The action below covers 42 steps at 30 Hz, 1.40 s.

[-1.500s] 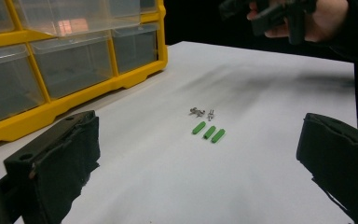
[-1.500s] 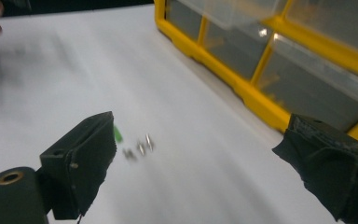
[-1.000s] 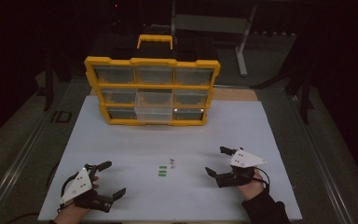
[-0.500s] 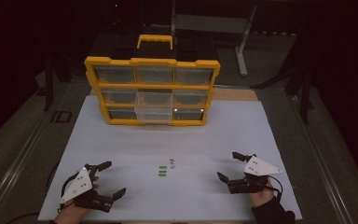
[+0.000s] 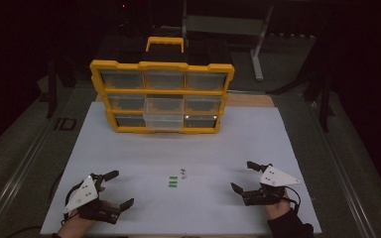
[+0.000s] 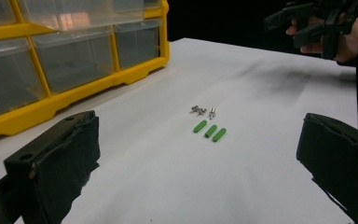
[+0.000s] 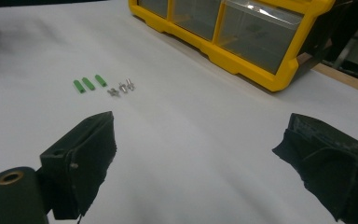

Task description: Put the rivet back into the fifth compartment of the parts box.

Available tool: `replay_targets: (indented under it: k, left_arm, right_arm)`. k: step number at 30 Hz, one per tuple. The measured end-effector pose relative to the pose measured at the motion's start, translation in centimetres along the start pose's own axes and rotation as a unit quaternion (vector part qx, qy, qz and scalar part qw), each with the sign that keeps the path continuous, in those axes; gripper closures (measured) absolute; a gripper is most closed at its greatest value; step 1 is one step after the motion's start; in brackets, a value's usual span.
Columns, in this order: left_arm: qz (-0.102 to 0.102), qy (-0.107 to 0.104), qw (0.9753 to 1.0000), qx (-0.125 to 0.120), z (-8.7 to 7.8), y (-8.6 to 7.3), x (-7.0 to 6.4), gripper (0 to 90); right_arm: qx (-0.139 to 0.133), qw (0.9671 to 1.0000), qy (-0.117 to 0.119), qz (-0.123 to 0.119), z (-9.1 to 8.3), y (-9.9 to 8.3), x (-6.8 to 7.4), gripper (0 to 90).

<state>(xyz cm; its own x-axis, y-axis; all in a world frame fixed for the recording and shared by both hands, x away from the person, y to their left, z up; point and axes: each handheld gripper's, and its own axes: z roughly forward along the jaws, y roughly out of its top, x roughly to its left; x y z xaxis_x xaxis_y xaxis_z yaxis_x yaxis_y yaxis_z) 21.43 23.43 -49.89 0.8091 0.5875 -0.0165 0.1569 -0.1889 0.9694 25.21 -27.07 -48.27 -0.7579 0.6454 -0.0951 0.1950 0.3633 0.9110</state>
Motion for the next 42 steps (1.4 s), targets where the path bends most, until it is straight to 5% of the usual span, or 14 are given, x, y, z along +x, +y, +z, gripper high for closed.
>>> replay_targets:
  k: [8,21,24,29,42]
  left_arm:
    - [-0.014,-0.019,0.9997,0.006,0.0,2.5,0.3,0.0]
    - [-0.008,-0.043,0.9989,0.014,0.8,6.4,1.5,0.0]
    - [-0.017,-0.065,0.9976,0.016,2.0,8.0,2.0,0.0]
    - [0.005,-0.077,0.9965,0.034,3.9,9.5,1.8,0.0]
    - [0.021,-0.144,0.9886,0.041,9.8,10.2,1.4,0.7]
  right_arm:
    - [-0.005,1.0,0.002,0.007,-0.1,0.0,-0.2,9.4]
    - [-0.01,0.9999,0.006,0.011,0.0,0.1,-0.3,9.4]
    - [-0.01,0.9999,0.006,0.012,0.0,0.0,-0.4,9.4]
    - [-0.013,0.9998,0.008,0.009,-0.1,0.1,-0.3,9.4]
    - [-0.016,0.9997,0.018,0.007,0.1,0.3,-0.3,9.4]
